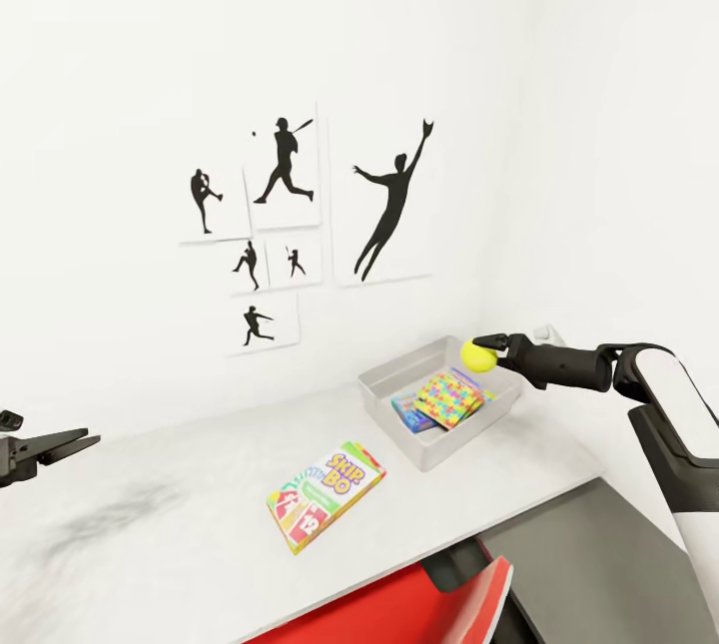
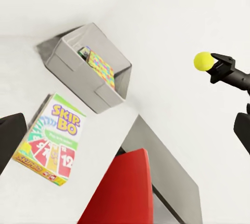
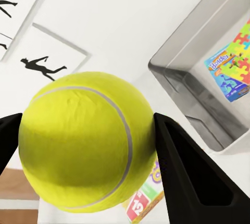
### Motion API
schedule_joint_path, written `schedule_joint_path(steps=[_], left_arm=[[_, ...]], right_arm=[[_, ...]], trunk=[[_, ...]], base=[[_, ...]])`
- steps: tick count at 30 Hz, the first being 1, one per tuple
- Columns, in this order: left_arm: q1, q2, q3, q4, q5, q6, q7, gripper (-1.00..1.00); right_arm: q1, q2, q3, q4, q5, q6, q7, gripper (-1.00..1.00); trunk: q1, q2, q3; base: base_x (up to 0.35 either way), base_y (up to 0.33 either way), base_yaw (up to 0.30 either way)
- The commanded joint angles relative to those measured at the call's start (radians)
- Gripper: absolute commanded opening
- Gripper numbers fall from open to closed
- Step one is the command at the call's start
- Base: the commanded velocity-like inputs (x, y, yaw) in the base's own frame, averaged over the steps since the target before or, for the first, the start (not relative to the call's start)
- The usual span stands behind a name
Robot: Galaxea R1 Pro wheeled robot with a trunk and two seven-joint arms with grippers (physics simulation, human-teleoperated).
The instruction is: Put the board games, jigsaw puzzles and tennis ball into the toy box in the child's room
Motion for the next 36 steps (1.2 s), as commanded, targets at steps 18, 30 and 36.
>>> schedule_joint_path(steps=[18,30,36], left_arm=[[0.0,-0.005,0.0,0.0,0.0,0.011,-0.004,1.0],[0.0,-0.008,0.0,0.0,0.0,0.011,-0.004,1.0],[0.0,-0.01,0.0,0.0,-0.001,0.011,-0.004,1.0]], right_arm=[[-0.001,-0.004,0.001,0.0,-0.013,0.0,-0.011,-1.0],[-0.001,-0.004,0.001,0.0,-0.013,0.0,-0.013,-1.0],[-0.001,-0.004,0.001,0.0,-0.013,0.0,-0.013,-1.0]], trunk=[[0.0,-0.001,0.0],[0.0,-0.001,0.0],[0.0,-0.001,0.0]], base=[[0.094,0.016,0.0],[0.075,0.002,0.0],[0.101,0.0,0.0]])
